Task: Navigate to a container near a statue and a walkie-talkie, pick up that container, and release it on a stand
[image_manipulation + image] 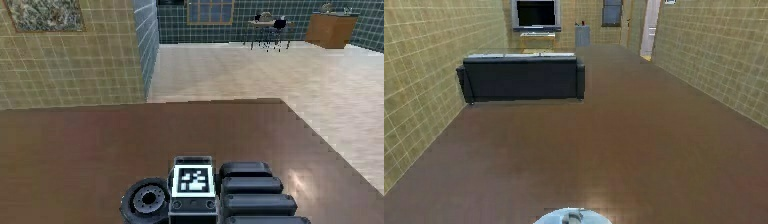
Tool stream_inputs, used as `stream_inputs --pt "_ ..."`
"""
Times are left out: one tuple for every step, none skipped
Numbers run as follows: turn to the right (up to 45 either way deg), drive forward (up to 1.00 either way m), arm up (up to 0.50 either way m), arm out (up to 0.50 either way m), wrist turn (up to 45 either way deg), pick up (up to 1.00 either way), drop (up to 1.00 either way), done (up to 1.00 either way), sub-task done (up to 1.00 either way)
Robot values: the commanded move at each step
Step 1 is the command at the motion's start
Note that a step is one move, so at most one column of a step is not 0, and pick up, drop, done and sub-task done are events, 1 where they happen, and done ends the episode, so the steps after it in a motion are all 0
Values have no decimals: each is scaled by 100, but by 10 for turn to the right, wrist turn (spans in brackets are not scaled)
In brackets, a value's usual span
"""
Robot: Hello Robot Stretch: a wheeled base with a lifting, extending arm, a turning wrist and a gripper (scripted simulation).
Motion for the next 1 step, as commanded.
stream_inputs --pt "150 0 0 0 0 0 0 0 0"
